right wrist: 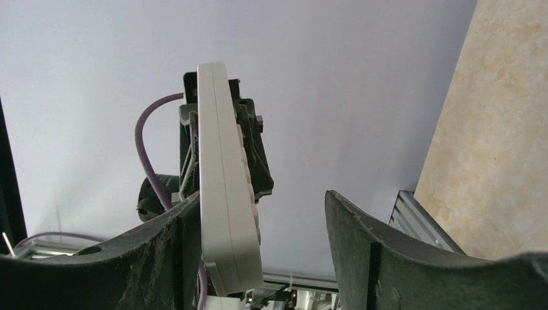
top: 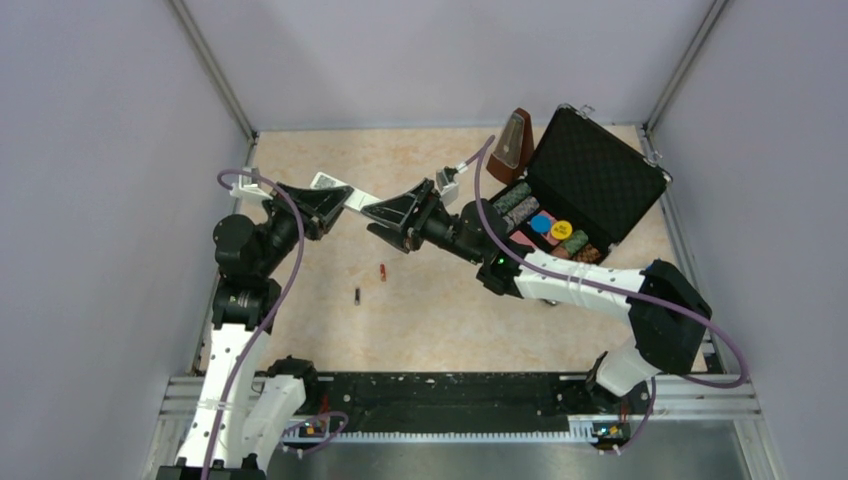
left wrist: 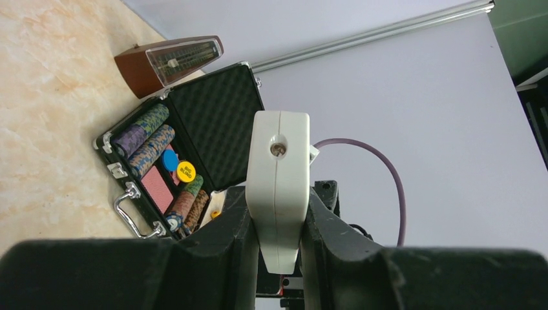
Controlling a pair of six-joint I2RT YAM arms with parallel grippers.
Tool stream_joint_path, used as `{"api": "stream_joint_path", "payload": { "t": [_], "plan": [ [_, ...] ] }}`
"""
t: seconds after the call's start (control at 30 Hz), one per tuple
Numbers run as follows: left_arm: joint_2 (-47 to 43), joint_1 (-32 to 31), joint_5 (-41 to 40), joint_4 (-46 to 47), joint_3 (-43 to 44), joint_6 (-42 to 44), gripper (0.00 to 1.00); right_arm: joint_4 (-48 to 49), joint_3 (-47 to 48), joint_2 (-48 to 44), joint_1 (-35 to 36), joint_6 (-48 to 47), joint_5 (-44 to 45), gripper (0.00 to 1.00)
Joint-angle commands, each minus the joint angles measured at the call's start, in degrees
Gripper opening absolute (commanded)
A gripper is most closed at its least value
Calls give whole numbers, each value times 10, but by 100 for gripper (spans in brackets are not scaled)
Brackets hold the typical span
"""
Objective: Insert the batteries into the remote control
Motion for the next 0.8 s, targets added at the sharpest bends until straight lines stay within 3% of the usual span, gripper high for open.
{"api": "stream_joint_path", "payload": {
  "t": [0.0, 0.27, 0.5, 0.77],
  "plan": [
    [-21, 0, 9, 44, 5, -6, 0, 27, 15, 1, -11, 9, 4, 64],
    [-26, 0, 9, 18, 14, 8, 0, 29, 13, 8, -13, 21, -4, 59],
    [-25, 0, 9, 15, 20, 8, 0, 11, 18, 9, -13, 23, -14, 30],
    [-5, 0, -23, 9, 53, 25, 0, 15, -2, -3, -15, 22, -45, 14]
  ]
}}
